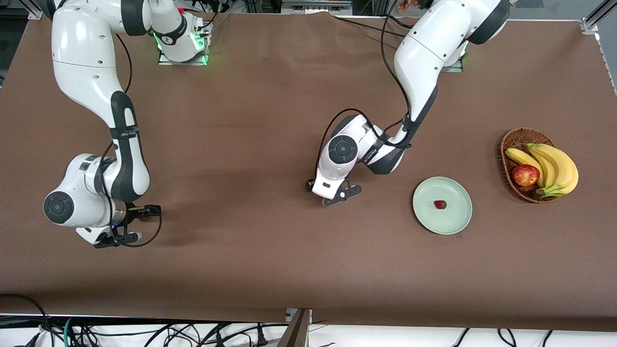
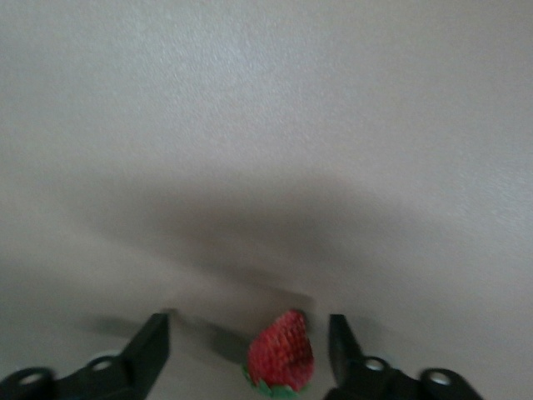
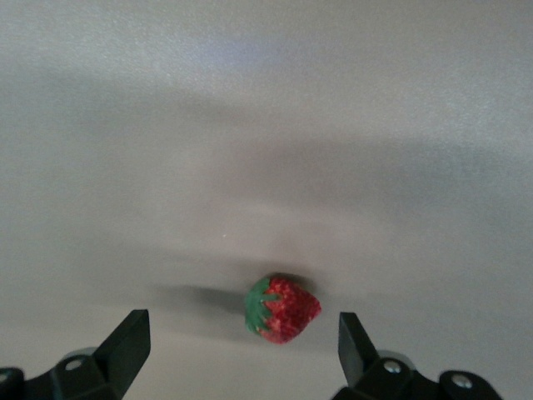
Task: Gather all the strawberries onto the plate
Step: 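Grasp the second strawberry at mid-table with the left gripper, then carry the strawberry to the plate while the right gripper grasps the last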
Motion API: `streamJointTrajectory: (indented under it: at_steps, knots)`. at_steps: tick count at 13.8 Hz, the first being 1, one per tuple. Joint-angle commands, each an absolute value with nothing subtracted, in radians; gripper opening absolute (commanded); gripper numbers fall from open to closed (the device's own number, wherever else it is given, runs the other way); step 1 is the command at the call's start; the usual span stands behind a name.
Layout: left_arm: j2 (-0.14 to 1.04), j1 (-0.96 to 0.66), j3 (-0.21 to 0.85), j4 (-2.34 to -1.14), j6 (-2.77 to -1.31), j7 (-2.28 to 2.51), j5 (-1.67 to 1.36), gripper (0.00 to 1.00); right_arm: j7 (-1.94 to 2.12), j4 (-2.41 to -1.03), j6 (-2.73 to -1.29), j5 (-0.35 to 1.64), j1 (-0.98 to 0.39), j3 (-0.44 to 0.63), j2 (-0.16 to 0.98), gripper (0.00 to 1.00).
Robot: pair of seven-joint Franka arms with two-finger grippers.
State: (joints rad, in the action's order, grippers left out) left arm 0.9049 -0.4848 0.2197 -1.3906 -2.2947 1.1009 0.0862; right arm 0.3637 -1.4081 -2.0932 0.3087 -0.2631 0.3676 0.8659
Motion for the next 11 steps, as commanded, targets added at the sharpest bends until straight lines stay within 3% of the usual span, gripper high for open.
streamJointTrajectory:
  at_steps: [1,3,4,5,6,7,11]
  knots:
    - [0.916,-0.495,0.212,-1.361,-2.281,1.114,0.117,0.12,0.383,-1.42,-2.118,0.29,-0.249,0.36,0.868,1.0]
    - [0.916,-0.494,0.212,-1.361,-2.281,1.114,0.115,0.11,0.394,-1.433,-2.138,0.29,-0.245,0.36,0.87,1.0]
    - [0.916,-0.494,0.212,-1.361,-2.281,1.112,0.115,0.02,0.394,-1.44,-2.146,0.29,-0.244,0.36,0.87,1.0]
    - [0.914,-0.492,0.212,-1.361,-2.281,1.102,0.115,0.0,0.396,-1.448,-2.157,0.29,-0.242,0.359,0.868,0.88]
    - [0.911,-0.488,0.212,-1.361,-2.278,1.085,0.114,0.0,0.394,-1.451,-2.157,0.29,-0.242,0.359,0.868,0.56]
    - [0.908,-0.486,0.212,-1.358,-2.273,1.078,0.11,0.0,0.396,-1.451,-2.155,0.29,-0.244,0.359,0.868,0.32]
    - [0.891,-0.463,0.212,-1.353,-2.266,1.078,0.109,0.0,0.393,-1.451,-2.149,0.29,-0.245,0.359,0.867,0.0]
